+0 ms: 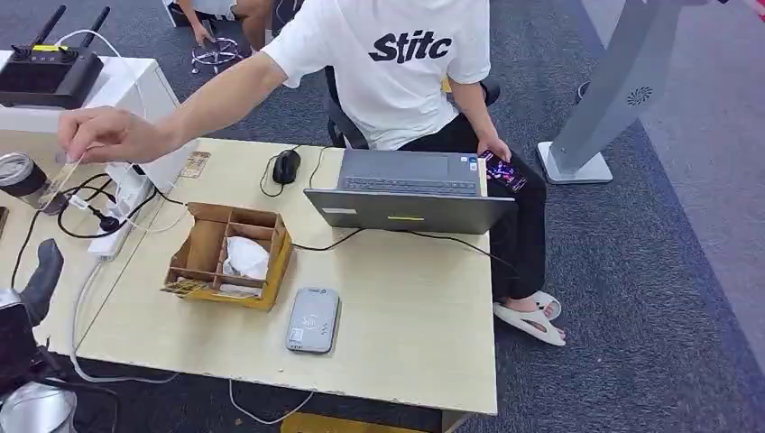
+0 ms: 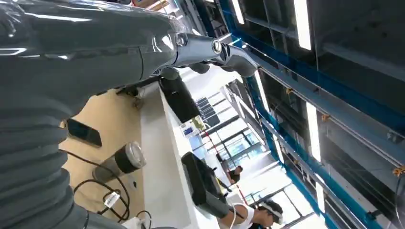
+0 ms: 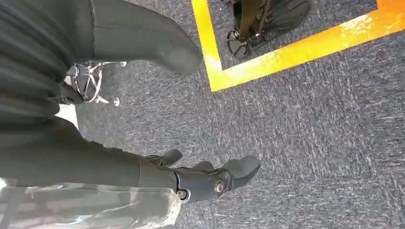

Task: Pass the card to the sensor for recognition and then transmit it.

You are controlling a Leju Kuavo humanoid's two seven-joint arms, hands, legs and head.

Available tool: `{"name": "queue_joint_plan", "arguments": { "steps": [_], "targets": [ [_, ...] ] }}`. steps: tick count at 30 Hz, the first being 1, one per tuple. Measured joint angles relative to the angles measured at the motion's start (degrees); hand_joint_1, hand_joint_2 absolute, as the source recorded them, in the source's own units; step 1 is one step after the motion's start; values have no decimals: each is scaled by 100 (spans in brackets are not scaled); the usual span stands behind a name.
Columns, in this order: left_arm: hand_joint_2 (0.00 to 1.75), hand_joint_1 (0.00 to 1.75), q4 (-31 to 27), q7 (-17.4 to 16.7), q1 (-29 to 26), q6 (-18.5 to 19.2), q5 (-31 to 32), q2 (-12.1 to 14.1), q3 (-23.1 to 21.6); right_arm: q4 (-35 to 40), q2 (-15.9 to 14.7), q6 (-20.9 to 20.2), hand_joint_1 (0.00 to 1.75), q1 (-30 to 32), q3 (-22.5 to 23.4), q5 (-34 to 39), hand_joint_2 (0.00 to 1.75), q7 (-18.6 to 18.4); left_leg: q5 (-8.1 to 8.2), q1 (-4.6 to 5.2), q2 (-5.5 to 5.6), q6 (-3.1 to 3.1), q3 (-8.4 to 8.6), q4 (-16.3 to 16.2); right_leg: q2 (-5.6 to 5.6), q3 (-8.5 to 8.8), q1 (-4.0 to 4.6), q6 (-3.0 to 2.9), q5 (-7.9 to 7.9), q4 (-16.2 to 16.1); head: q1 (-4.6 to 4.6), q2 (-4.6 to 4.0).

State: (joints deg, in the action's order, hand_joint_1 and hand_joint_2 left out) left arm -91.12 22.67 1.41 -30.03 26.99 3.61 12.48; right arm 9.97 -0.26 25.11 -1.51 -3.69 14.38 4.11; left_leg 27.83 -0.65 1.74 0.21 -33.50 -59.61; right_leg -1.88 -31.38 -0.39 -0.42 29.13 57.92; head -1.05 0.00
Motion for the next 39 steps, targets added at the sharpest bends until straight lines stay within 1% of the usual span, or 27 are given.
{"name": "queue_joint_plan", "arguments": {
  "steps": [2, 6, 8, 9, 11, 15, 22, 28, 36, 37, 38, 39],
  "targets": [
    [175, 0, 2, 11, 5, -103, 171, 0, -20, 0, 0, -17, 0, 0, 0, -11, 175, 0, 0, 0, 0, 0, 0, 0, 0, -1, 0, 0, 0, 0, 0, 0],
    [175, 0, 20, 39, 76, -696, 1151, 2, -166, 0, -2, -55, 0, -9, -18, -85, 175, -26, 0, 0, 2, 0, -1, 0, 2, -1, 0, 0, 0, 0, 2, 0],
    [175, 0, 28, 15, 133, -901, 1572, 0, -269, 0, -2, -98, 0, -14, -37, -122, 175, -33, 0, 0, 1, 0, -1, 0, 1, -1, 0, 0, 0, 0, 0, 0],
    [175, 0, 35, -35, 174, -942, 1767, -2, -313, 0, -2, -125, 0, -13, -53, -138, 175, -44, 0, 0, 1, 0, -1, 0, 1, -1, 0, 0, 0, 0, 2, 0],
    [175, 0, 65, -153, 262, -960, 2021, 0, -400, 0, -2, -129, 0, -16, -77, -166, 175, -72, 0, 0, 1, 0, 0, 0, 2, 0, 0, 0, 0, 0, 0, 0],
    [175, 0, 238, -306, 446, -964, 2240, 4, -514, 0, -2, -136, 0, -14, -96, -172, 175, -118, -1, 0, 0, 0, 1, -1, 1, 1, 0, -3, -4, 0, 0, 0],
    [175, 0, 677, -601, 676, -964, 2782, 48, -533, -2, -2, -181, 0, -12, -96, -192, 175, -188, -1, -1, 1, 0, 0, -1, 0, -2, 0, -3, -4, 1, 2, 0],
    [175, 0, 1095, -736, 837, -966, 2868, 68, -544, -2, -4, -247, 0, -12, -96, -223, 175, -175, -1, 0, -1, 0, 0, -1, -1, -2, 0, -4, -4, 0, 0, 0],
    [175, 0, 1436, -761, 882, -970, 2837, 87, -581, -2, -4, -245, 0, -9, -96, -225, 175, -164, -1, 0, -2, 0, -1, -1, -2, -3, 0, -4, -4, 0, 0, 0],
    [175, 23, 1458, -761, 883, -973, 2837, 87, -584, -2, -4, -243, 0, -9, -96, -225, 175, -164, -1, 0, -2, 0, -1, -1, -2, -3, 0, -4, -4, 0, 0, 0],
    [175, 154, 1473, -761, 882, -973, 2837, 87, -586, -2, -4, -243, 0, -8, -96, -225, 175, -164, -1, 0, -1, 0, -1, -1, -2, -3, 0, -3, -4, 0, 0, 0],
    [175, 175, 1484, -761, 882, -970, 2837, 87, -588, -2, -4, -243, 0, -8, -96, -225, 175, -166, -1, 0, -1, 0, -1, -1, -2, -3, 0, -3, -4, 0, 0, 0]
  ]
}}
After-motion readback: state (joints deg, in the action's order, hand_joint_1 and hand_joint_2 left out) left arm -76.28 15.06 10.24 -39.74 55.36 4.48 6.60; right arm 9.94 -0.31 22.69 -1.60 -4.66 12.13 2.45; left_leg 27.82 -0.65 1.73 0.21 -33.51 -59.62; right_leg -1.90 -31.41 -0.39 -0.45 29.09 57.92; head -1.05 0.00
